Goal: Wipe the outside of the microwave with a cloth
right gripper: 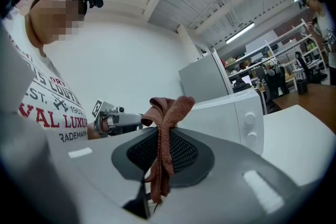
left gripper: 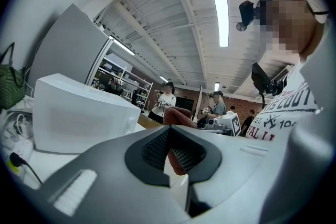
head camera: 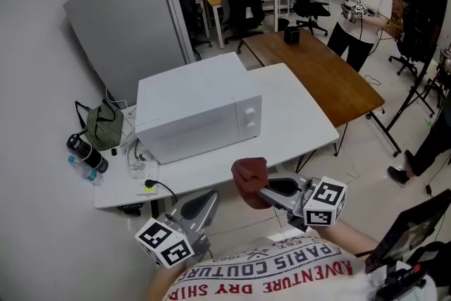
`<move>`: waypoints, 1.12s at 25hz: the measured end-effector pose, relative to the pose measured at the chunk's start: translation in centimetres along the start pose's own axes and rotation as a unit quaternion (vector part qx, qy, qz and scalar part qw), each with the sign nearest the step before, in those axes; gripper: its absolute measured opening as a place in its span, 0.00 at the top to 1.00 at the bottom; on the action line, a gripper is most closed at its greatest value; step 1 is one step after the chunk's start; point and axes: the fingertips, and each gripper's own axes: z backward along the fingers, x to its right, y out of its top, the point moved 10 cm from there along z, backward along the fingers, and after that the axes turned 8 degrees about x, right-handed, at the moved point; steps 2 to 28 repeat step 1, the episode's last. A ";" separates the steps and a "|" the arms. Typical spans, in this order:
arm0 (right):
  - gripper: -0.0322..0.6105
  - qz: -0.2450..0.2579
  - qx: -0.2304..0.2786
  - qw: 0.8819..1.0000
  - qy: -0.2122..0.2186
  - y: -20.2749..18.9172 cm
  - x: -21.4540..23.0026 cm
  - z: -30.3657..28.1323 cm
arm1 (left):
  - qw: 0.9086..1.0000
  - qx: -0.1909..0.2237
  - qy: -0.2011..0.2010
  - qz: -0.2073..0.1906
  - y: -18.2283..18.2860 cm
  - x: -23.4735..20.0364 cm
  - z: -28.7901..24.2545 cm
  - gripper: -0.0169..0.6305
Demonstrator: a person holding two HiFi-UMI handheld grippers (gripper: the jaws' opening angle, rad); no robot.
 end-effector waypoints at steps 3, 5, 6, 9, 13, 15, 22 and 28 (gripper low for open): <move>0.89 -0.001 0.000 1.000 -0.001 0.0 0.1 0.1 | 1.000 -0.001 0.001 0.001 -0.1 0.0 0.0 0.97; 0.89 -0.001 0.000 1.000 -0.001 0.0 0.1 0.1 | 1.000 -0.001 0.001 0.001 -0.1 0.0 0.0 0.97; 0.89 -0.001 0.000 1.000 -0.001 0.0 0.1 0.1 | 1.000 -0.001 0.001 0.001 -0.1 0.0 0.0 0.97; 0.89 -0.001 0.000 1.000 -0.001 0.0 0.1 0.1 | 1.000 -0.001 0.001 0.001 -0.1 0.0 0.0 0.97; 0.89 -0.001 0.000 1.000 -0.001 0.0 0.1 0.1 | 1.000 -0.001 0.001 0.001 -0.1 0.0 0.0 0.97; 0.89 -0.001 0.000 1.000 -0.001 0.0 0.1 0.1 | 1.000 -0.001 0.001 0.001 -0.1 0.0 0.0 0.97; 0.89 -0.001 0.000 1.000 -0.001 0.0 0.1 0.1 | 1.000 -0.001 0.001 0.001 -0.1 0.0 0.0 0.97; 0.89 -0.001 0.000 1.000 -0.001 0.0 0.1 0.1 | 1.000 -0.001 0.001 0.001 -0.1 0.0 0.0 0.97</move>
